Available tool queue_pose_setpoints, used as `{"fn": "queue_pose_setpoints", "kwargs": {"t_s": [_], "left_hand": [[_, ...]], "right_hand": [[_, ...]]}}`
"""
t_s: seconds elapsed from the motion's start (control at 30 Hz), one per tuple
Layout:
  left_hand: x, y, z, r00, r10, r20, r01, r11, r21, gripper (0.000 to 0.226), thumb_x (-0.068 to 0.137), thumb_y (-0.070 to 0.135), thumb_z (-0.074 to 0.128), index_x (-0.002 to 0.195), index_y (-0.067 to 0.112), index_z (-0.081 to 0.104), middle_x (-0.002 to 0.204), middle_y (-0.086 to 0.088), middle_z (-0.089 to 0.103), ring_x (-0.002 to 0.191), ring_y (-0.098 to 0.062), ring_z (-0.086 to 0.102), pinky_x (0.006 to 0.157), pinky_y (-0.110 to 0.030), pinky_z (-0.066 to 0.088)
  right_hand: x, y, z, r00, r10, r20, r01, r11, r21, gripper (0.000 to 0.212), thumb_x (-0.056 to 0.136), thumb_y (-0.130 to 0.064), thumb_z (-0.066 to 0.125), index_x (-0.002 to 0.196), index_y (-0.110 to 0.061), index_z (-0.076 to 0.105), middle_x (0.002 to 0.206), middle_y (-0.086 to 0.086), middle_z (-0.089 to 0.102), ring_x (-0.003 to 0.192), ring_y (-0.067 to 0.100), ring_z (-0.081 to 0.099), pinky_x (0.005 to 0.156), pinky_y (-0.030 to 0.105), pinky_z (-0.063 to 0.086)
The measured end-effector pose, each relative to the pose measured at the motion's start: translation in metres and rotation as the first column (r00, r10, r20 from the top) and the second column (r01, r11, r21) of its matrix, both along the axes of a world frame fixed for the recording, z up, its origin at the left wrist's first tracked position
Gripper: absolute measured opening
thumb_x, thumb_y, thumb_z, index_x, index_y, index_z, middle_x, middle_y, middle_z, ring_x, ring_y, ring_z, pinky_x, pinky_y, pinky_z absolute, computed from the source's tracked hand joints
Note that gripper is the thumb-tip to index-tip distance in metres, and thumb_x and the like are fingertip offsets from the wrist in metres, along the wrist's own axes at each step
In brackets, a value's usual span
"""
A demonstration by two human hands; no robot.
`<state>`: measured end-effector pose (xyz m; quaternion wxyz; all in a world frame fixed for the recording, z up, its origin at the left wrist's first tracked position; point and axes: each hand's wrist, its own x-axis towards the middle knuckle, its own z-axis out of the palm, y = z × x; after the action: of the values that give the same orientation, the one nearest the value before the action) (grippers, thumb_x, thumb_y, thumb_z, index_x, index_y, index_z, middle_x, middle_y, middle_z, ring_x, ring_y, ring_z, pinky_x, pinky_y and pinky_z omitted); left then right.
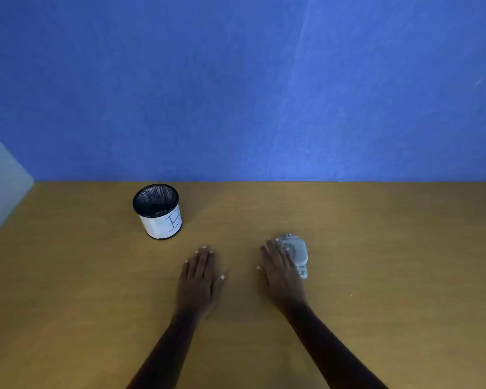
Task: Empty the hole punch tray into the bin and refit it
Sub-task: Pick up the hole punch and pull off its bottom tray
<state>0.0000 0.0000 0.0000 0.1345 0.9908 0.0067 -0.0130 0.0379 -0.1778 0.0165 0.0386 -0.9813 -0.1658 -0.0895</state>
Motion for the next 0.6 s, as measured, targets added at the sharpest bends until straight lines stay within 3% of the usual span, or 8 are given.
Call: {"fn": "queue_pose_setpoints", "kwargs": {"t_s": [0.07, 0.17, 0.2, 0.27, 0.37, 0.43, 0.53, 0.6], "left_hand": [[-0.002, 0.0, 0.006, 0.999, -0.009, -0.041, 0.01, 1.0, 0.021, 0.06, 0.081, 0.035, 0.036, 0.116, -0.006, 0.064, 0.122, -0.024, 0.064, 0.109, -0.043, 0.063, 0.085, -0.055, 0.051], [-0.003, 0.0, 0.007, 1.0, -0.019, 0.006, 0.019, 0.998, 0.053, 0.06, 0.08, 0.034, 0.036, 0.112, -0.006, 0.066, 0.119, -0.024, 0.066, 0.106, -0.042, 0.065, 0.083, -0.054, 0.053], [-0.002, 0.0, 0.006, 1.0, -0.021, 0.01, 0.021, 0.999, 0.047, 0.058, 0.082, 0.034, 0.037, 0.116, -0.005, 0.064, 0.123, -0.024, 0.064, 0.111, -0.041, 0.062, 0.087, -0.053, 0.051], [-0.002, -0.001, 0.007, 1.0, 0.006, 0.012, -0.006, 1.0, 0.021, 0.056, 0.088, 0.033, 0.036, 0.124, -0.004, 0.057, 0.133, -0.025, 0.055, 0.122, -0.042, 0.054, 0.098, -0.053, 0.045], [0.001, -0.003, 0.013, 0.999, 0.017, -0.027, -0.016, 0.999, 0.036, 0.061, 0.089, 0.037, 0.029, 0.111, -0.007, 0.066, 0.118, -0.028, 0.065, 0.108, -0.043, 0.063, 0.084, -0.054, 0.052], [0.003, -0.004, 0.015, 1.0, 0.004, -0.014, -0.004, 0.999, 0.043, 0.052, 0.084, 0.031, 0.041, 0.105, -0.007, 0.069, 0.113, -0.029, 0.067, 0.103, -0.043, 0.066, 0.079, -0.053, 0.054], [0.01, -0.004, 0.012, 0.999, 0.024, 0.035, -0.023, 0.999, -0.047, 0.05, 0.091, 0.023, 0.052, 0.134, -0.002, 0.047, 0.145, -0.029, 0.039, 0.135, -0.044, 0.037, 0.11, -0.051, 0.033], [0.012, -0.006, 0.014, 1.0, 0.013, 0.025, -0.012, 0.999, -0.045, 0.055, 0.093, 0.024, 0.049, 0.142, 0.002, 0.035, 0.153, -0.024, 0.026, 0.143, -0.038, 0.023, 0.117, -0.044, 0.023]], "right_hand": [[0.008, -0.011, 0.001, 0.998, -0.056, 0.042, 0.054, 0.997, 0.054, 0.044, 0.065, -0.015, 0.082, 0.104, 0.002, 0.071, 0.113, 0.021, 0.07, 0.106, 0.036, 0.067, 0.083, 0.049, 0.055], [0.015, -0.028, 0.002, 0.965, -0.247, -0.093, 0.261, 0.943, 0.206, 0.045, 0.094, -0.015, 0.047, 0.137, -0.003, 0.043, 0.147, 0.02, 0.04, 0.137, 0.033, 0.038, 0.109, 0.041, 0.038], [0.016, -0.031, 0.0, 0.937, -0.306, -0.166, 0.342, 0.896, 0.282, 0.045, 0.098, -0.017, 0.038, 0.141, -0.005, 0.037, 0.15, 0.019, 0.034, 0.138, 0.032, 0.035, 0.107, 0.039, 0.041], [0.017, -0.034, 0.001, 0.878, -0.391, -0.274, 0.474, 0.786, 0.397, 0.044, 0.099, -0.017, 0.033, 0.141, -0.006, 0.036, 0.143, 0.019, 0.04, 0.126, 0.032, 0.046, 0.094, 0.04, 0.05], [0.02, -0.039, 0.002, 0.846, -0.408, -0.344, 0.533, 0.691, 0.489, 0.04, 0.099, -0.016, 0.033, 0.135, -0.004, 0.043, 0.125, 0.022, 0.057, 0.107, 0.035, 0.058, 0.085, 0.047, 0.052], [0.022, -0.039, 0.004, 0.833, -0.399, -0.383, 0.553, 0.626, 0.549, 0.037, 0.098, -0.014, 0.035, 0.132, -0.003, 0.047, 0.116, 0.023, 0.064, 0.1, 0.035, 0.062, 0.079, 0.043, 0.053], [0.028, -0.037, 0.006, 0.771, -0.4, -0.495, 0.636, 0.474, 0.609, 0.036, 0.097, -0.01, 0.039, 0.129, -0.003, 0.051, 0.115, 0.022, 0.065, 0.098, 0.033, 0.063, 0.067, 0.029, 0.044], [0.033, -0.038, 0.006, 0.729, -0.378, -0.571, 0.684, 0.385, 0.619, 0.035, 0.095, -0.007, 0.04, 0.127, -0.001, 0.054, 0.115, 0.022, 0.065, 0.096, 0.033, 0.061, 0.068, 0.026, 0.039]]}}
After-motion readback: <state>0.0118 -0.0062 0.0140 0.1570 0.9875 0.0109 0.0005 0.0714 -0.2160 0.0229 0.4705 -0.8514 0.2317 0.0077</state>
